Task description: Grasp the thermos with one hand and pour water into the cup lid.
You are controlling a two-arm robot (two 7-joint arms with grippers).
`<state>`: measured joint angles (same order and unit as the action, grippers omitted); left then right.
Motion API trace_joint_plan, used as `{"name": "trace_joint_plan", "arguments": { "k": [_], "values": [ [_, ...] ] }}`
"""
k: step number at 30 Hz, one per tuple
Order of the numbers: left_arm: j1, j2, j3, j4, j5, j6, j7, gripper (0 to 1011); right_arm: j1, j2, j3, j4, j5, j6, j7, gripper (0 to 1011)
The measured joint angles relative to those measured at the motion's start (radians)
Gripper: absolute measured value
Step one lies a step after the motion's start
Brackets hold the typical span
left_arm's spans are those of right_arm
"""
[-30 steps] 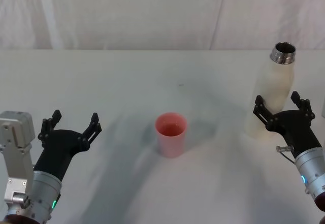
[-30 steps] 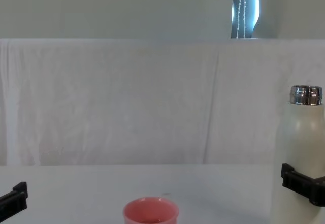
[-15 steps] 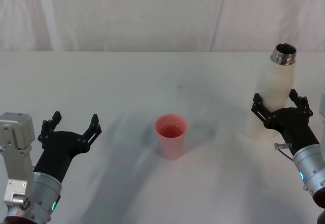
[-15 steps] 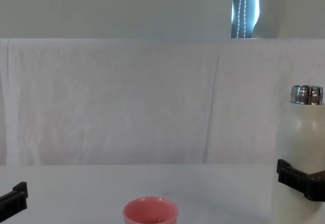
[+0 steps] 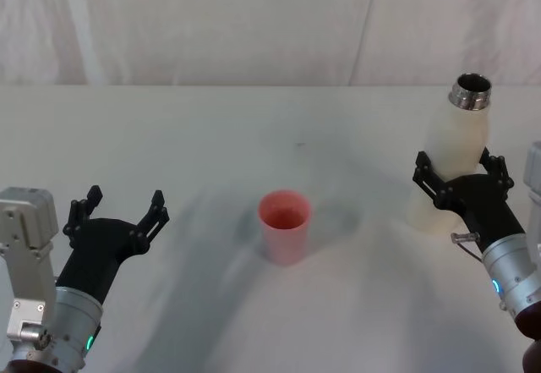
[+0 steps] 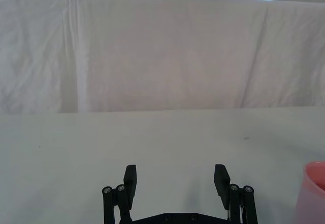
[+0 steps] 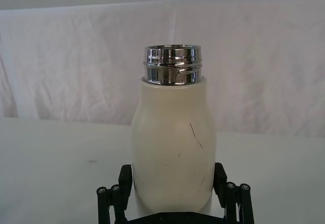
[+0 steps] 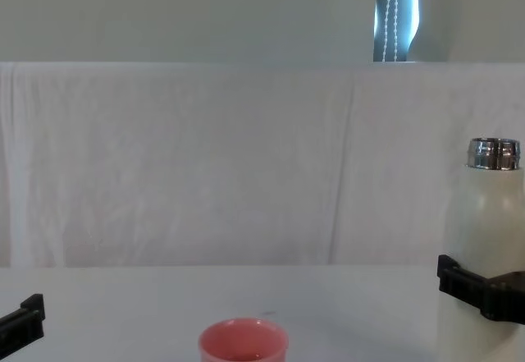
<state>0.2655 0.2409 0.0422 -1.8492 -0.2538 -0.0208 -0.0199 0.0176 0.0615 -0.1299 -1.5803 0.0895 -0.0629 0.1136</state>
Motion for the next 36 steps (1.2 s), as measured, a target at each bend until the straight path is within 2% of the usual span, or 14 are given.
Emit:
{"name": "trace_joint_plan", "arguments": {
  "k": [17, 21, 36],
  "values": [
    [0.000, 0.000, 0.000, 0.000, 0.000, 0.000, 0.000, 1001, 0.009, 0.000, -0.003, 0.009, -0.003, -0.001, 0.000, 1001],
    [0.000, 0.000, 0.000, 0.000, 0.000, 0.000, 0.000, 1001, 0.008, 0.000, -0.003, 0.008, -0.003, -0.001, 0.000, 958],
    [0.000, 0.000, 0.000, 0.000, 0.000, 0.000, 0.000, 1001, 0.011, 0.007, -0.011, 0.003, -0.014, -0.013, 0.000, 955]
  ]
}}
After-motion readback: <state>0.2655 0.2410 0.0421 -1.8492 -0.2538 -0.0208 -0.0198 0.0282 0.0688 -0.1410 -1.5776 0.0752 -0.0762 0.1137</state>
